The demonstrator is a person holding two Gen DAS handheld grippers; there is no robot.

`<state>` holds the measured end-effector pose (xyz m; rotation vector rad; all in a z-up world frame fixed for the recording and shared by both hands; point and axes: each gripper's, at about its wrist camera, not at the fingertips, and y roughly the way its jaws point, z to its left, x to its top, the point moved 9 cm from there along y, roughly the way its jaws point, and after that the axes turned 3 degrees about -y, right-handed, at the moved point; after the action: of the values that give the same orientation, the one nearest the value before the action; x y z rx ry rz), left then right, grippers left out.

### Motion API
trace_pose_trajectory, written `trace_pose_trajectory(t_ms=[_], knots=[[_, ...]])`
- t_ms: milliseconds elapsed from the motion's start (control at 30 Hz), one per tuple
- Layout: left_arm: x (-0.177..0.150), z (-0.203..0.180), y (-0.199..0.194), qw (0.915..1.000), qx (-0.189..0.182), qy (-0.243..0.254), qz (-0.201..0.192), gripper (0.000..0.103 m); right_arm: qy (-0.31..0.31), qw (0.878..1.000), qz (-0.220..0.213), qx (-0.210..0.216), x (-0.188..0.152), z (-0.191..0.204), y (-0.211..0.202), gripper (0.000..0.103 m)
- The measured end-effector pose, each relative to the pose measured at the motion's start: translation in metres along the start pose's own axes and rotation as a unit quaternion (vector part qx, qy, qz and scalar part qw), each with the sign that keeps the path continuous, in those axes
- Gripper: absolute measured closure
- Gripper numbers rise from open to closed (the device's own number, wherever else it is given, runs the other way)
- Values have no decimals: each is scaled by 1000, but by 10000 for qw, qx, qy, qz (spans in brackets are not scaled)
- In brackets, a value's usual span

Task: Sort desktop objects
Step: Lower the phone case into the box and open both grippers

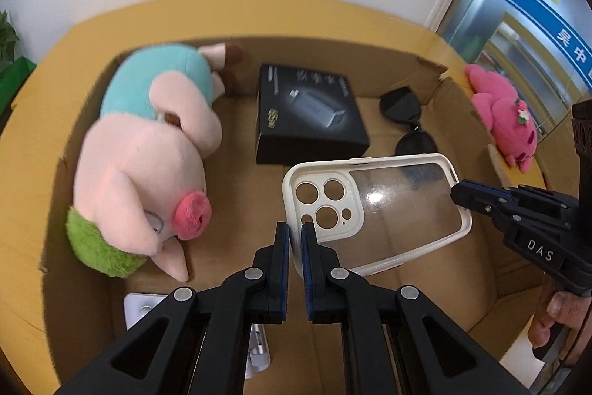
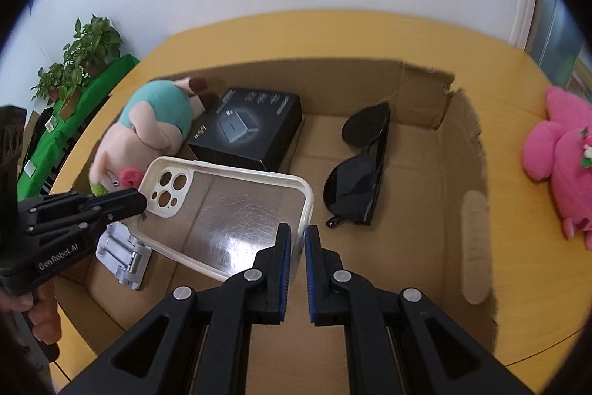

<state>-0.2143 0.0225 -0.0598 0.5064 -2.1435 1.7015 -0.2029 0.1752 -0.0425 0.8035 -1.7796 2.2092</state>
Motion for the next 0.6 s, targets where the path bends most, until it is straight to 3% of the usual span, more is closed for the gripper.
trace_pose_trajectory(t_ms=[300,433,467,500,533,567,600], knots=[[-12,11,23,9966,256,-143,771,97,-42,9949,1009,62,-15,2,42,96],[-13,19,20,9959,336,-234,803,94,-68,9952,973,-13,-16,3,37,92],[-13,22,17,9963,371,-218,747,90,-24,9957,929,-16,-16,2,34,79],[-11,24,11,9969,422,-160,640,84,28,9965,836,-52,-16,0,28,56],[-9,25,0,9979,442,-139,451,80,37,9974,712,-103,-17,-1,20,47],[-8,25,-13,9987,439,-111,249,70,9,9986,502,-164,-15,-1,10,39],[-8,24,-36,9990,403,-65,-154,57,-61,9995,209,-235,-15,0,-6,38]])
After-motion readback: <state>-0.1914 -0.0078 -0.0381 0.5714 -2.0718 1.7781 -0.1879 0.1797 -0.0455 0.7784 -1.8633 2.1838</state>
